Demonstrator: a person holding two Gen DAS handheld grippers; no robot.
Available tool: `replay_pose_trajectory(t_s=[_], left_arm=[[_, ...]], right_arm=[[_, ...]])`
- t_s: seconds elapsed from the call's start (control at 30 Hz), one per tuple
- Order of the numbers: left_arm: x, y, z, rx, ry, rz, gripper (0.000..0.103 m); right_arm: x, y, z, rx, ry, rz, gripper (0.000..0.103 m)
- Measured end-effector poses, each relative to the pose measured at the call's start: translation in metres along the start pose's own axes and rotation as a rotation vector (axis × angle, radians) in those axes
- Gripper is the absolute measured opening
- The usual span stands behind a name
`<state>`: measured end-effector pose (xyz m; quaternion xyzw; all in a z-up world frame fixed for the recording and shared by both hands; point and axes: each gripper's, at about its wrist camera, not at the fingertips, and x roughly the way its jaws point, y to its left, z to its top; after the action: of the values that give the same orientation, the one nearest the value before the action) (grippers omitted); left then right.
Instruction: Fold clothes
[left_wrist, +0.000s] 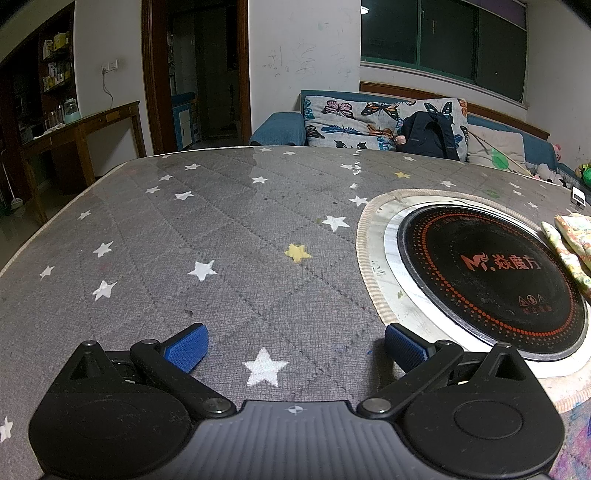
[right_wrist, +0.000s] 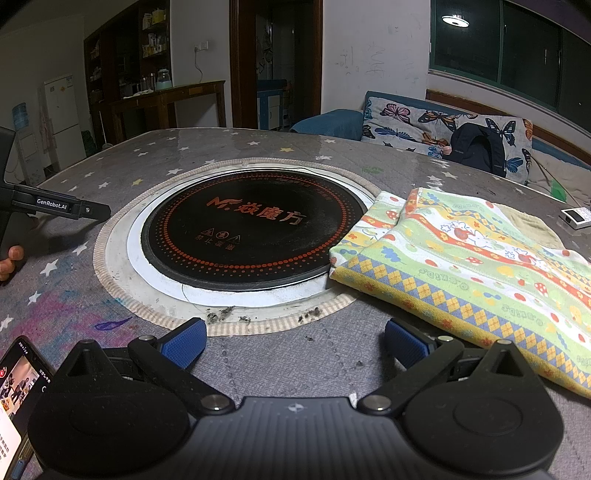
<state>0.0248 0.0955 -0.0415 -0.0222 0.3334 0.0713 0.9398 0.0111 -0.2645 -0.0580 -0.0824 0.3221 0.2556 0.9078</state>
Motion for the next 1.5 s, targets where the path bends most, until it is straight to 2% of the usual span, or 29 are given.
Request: replay_pose_trajectory(t_s=[0.4, 0.63, 0.83, 1.5], left_arm=[[0.001, 0.000, 0.002, -0.004, 0.014, 0.006, 0.103], [-0.003, -0.008, 0.002, -0.047, 0.031, 0.068, 0.103], [-0.006, -0.013, 0.002, -0.075, 0.056, 0.091, 0.103], [-0.024, -0.030, -0.004, -0.087, 0.135, 0.090, 0.103]], right_arm=[[0.000, 0.000, 0.000, 0.000, 0.001, 0.000, 0.103], [0.000, -0.001, 0.000, 0.000, 0.002, 0.000, 0.103], [0.000, -0.001, 0.000, 0.000, 0.002, 0.001, 0.103], [0.000, -0.001, -0.001, 0.001, 0.003, 0.001, 0.103]])
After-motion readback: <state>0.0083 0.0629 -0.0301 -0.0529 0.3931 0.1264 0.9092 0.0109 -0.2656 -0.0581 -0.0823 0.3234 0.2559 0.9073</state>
